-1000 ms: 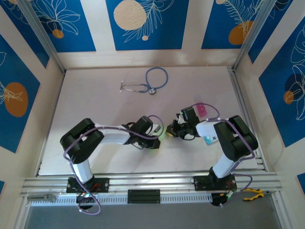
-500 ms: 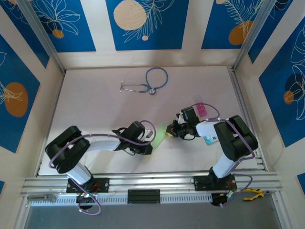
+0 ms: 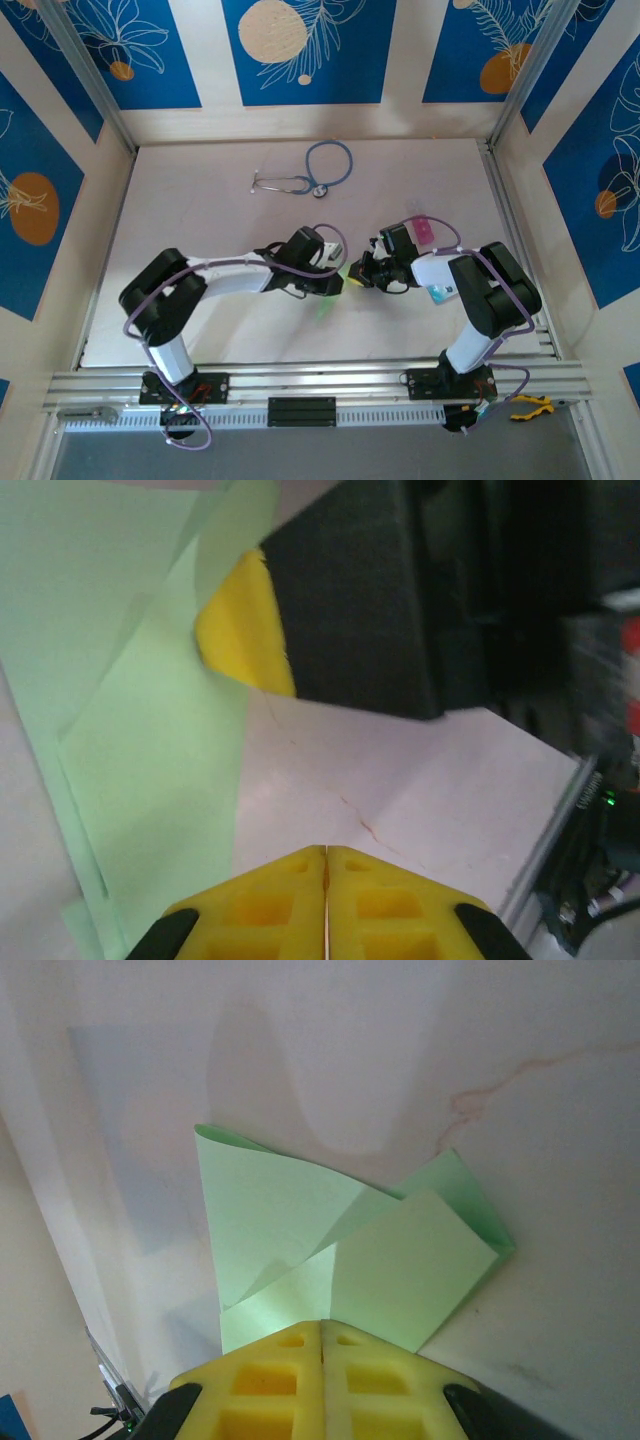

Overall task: Fold a paper plane with a square sheet of paper (pick it up from the middle)
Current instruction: Fold the wing for the fifth time at the center of the table.

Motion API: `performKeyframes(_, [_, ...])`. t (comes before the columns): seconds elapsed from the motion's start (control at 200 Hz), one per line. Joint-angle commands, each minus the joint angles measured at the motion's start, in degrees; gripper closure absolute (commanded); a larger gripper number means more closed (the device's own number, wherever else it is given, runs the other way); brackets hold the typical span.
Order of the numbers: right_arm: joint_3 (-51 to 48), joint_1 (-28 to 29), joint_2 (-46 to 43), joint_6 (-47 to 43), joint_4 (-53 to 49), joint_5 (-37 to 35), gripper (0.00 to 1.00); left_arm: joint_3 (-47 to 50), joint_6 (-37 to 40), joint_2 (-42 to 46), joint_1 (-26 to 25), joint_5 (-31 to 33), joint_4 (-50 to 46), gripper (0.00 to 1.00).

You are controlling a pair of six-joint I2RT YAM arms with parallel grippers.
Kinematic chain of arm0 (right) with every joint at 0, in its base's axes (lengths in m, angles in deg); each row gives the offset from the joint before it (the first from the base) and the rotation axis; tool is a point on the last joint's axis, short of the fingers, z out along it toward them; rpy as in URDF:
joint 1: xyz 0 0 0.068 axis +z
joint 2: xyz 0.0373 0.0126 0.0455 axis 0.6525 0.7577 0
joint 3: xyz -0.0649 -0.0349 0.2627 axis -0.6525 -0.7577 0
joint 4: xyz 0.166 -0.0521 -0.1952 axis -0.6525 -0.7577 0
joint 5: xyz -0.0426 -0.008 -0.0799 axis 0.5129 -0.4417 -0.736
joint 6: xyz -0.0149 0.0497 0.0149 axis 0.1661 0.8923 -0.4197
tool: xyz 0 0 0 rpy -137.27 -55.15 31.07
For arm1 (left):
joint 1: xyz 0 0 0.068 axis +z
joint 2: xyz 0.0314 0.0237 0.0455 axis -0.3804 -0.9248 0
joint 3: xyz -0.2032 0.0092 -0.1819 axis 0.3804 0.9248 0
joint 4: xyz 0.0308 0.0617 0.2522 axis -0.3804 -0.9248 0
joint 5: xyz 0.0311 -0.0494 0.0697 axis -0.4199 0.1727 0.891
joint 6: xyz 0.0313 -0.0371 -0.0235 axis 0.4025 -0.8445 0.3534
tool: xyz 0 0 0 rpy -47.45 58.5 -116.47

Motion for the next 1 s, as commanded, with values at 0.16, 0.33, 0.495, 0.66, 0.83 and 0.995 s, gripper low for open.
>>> performKeyframes(0.16, [0.17,-0.01,-0.71,-2.05,-6.08,-2.32,0.98,1.14,0.29,-4.52,0.39,2.84,-2.63,0.99])
performKeyframes(0.33, [0.92,0.5,-5.09,-2.66,-5.89,-1.54,0.96,6.02,-1.11,-4.87,0.39,2.59,0.73,1.0])
performKeyframes(0.495, [1.8,2.25,-7.64,-4.84,-6.42,-1.62,0.96,7.32,-1.88,-4.79,0.32,2.33,1.92,1.0])
performKeyframes(0.66, [2.3,2.83,-3.51,-5.11,-5.93,-1.11,0.97,7.01,-2.82,-4.62,0.39,2.06,2.59,1.0])
performKeyframes(0.83, [4.09,-2.15,1.36,-6.65,-8.99,-2.22,0.97,8.25,-6.75,-4.49,0.28,2.33,5.72,1.0])
performKeyframes(0.995, [4.74,-8.25,1.8,-6.63,-6.56,2.73,0.96,10.78,-11.8,-3.85,-0.42,3.3,10.14,1.0])
